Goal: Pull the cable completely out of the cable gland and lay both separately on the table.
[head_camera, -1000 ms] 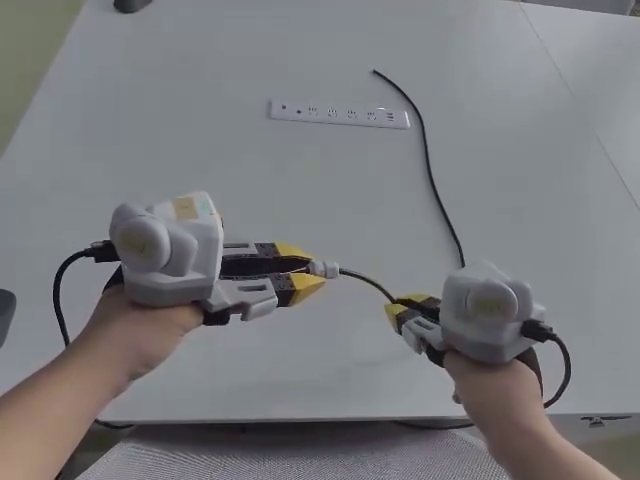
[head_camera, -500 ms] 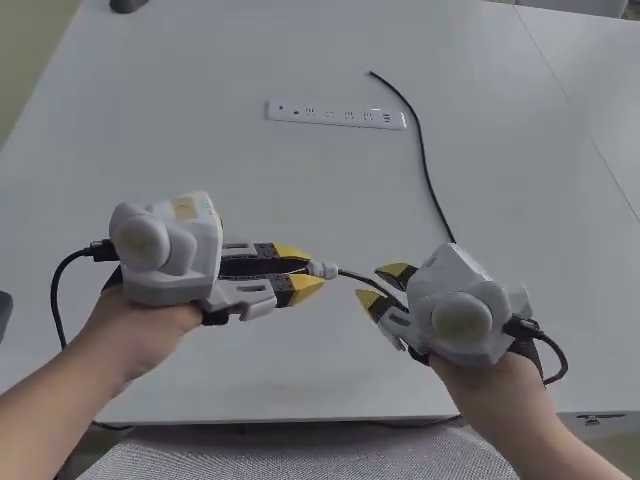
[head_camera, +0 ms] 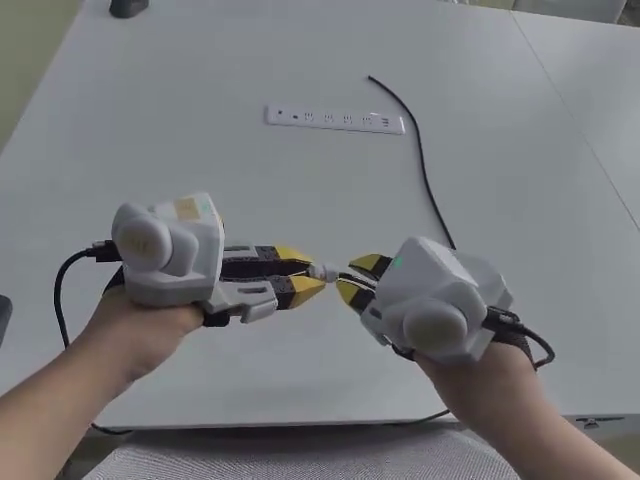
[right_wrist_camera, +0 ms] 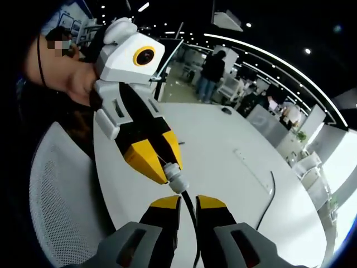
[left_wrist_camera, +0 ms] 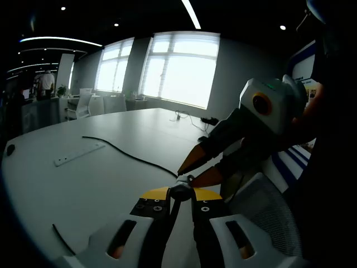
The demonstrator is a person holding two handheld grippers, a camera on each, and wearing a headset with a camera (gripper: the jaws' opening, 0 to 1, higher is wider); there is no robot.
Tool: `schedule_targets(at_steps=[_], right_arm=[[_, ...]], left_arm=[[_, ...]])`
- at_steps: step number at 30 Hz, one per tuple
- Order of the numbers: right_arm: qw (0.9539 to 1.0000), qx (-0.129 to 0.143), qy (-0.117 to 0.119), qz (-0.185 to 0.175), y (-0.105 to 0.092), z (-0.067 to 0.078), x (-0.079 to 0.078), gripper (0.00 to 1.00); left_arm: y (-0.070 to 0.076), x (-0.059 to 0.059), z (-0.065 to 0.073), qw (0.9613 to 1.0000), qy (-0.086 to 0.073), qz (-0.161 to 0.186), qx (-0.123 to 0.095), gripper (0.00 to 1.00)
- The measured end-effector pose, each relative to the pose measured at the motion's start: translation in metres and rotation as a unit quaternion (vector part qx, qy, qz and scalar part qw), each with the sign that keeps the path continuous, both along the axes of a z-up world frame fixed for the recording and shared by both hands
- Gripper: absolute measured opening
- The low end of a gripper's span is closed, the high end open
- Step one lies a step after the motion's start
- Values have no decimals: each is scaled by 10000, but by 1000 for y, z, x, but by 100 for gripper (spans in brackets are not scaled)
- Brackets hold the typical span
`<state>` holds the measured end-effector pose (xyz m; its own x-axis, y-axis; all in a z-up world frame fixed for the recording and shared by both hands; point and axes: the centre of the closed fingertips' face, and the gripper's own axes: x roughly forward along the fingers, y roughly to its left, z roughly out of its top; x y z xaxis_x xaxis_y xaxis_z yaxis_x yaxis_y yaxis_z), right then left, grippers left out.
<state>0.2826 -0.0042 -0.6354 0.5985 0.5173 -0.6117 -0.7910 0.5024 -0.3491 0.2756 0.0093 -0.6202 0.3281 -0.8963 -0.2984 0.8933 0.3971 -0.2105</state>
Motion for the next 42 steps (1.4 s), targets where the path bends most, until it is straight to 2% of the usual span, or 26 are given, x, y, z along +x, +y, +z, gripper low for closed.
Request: schedule_targets(at_steps=[2,7,11,18,22,23,25,29,33,36,42], right_arm=[[9998,-130,-93,96,0,0,0,4],[9987,-332,-207,311,1,-1,-3,1],[9998,-110,-51,148,0,-2,-2,1],[10000,20,-3,7,-3,-4,-1,0],[9997,164,104,-127,-5,-6,-1,0],[9994,168,160,-249,-9,-8,1,0],[9984,355,257,-364,-12,-7,1,0],[9977,362,326,-464,-18,-13,2,0],[9932,674,584,-746,-24,-18,5,0],[9929,643,582,-817,-28,-21,6,0],[9894,545,756,-1110,-46,-42,11,0]], left_arm=[[-1,-1,1,10000,-66,-55,16,15],[0,-1,-1,10000,-18,-76,59,15],[0,-2,-1,9999,-31,-91,81,15],[-4,-3,0,9998,-58,-126,137,15],[-4,-3,-1,9997,-84,-134,178,15],[-4,-2,-1,9997,-111,-124,179,15],[-4,-2,1,9998,-100,-111,145,14],[-4,-2,1,9998,-110,-120,148,14],[-4,-2,2,9998,-101,-105,145,14],[-4,-2,3,9998,-97,-93,126,14],[-3,-2,1,9998,-90,-84,128,14]])
